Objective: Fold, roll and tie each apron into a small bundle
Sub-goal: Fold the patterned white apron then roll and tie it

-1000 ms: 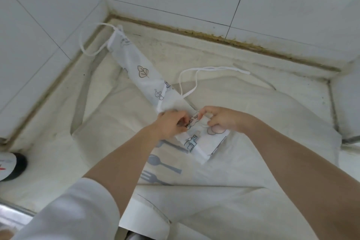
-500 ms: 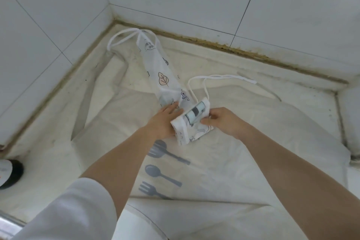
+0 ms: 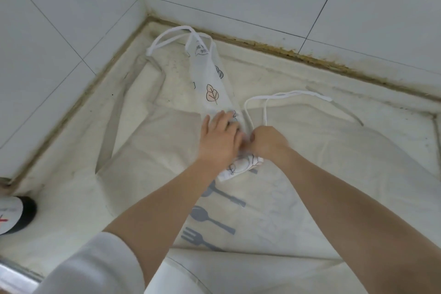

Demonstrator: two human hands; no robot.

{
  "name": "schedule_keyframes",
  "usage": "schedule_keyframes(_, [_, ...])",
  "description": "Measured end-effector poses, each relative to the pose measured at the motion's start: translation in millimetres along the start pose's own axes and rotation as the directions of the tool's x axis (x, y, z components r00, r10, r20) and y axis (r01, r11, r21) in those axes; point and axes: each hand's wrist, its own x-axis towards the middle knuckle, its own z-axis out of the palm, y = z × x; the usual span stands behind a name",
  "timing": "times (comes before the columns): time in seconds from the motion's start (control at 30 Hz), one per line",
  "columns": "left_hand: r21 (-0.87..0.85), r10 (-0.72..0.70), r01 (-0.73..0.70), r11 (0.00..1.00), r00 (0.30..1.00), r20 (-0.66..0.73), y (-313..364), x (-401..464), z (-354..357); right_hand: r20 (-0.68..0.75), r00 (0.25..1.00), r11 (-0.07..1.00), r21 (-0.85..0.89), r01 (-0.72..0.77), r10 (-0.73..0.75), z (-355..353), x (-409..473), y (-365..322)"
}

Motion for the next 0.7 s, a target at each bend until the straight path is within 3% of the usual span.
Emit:
schedule_keyframes(0.07, [0.145,0.016,-0.037,0.989,0.99,0.139,3.9,-3.1,13.1,0.005,0.997,0.995,0.065,0.077,-0.077,10.2,-1.2,3.5])
schedule_keyframes(0.13, [0.205,0.022,-0.059,0.977,0.984,0.179,-3.4,-2.8,16.8,-0.007,0.986,0.95,0.266,0.162,-0.166,12.7,-4.0,12.9])
schedule_keyframes(0.2, [0.225,0.077,-0.136,0.965,0.965,0.251,-12.4,0.5,17.8,0.009,0.97,0.923,0.312,0.227,-0.242,5.7,-3.1,22.5])
schedule_keyframes(0.27, [0.246,0.131,-0.209,0.947,0.945,0.3,-16.3,0.4,16.5,0.036,0.957,0.954,0.097,0.283,-0.287,-0.9,1.1,30.7])
schedule_keyframes(0.37, [0.266,0.197,-0.291,0.919,0.924,0.329,-15.0,-0.3,15.9,0.029,0.939,0.896,-0.29,0.337,-0.344,-8.2,3.6,41.1])
schedule_keyframes(0.47, [0.295,0.248,-0.366,0.883,0.895,0.37,-13.6,1.6,16.6,0.035,0.939,0.849,-0.419,0.324,-0.341,-15.4,0.7,55.0])
schedule_keyframes(0.57, [0.273,0.291,-0.416,0.867,0.869,0.399,-13.2,3.4,18.7,-0.008,0.964,0.812,-0.541,0.22,-0.266,-15.6,-9.0,71.8])
schedule_keyframes(0.7, [0.264,0.354,-0.481,0.836,0.841,0.409,-11.1,6.8,19.8,-0.041,0.986,0.862,-0.494,0.119,-0.16,-19.1,-22.9,63.3])
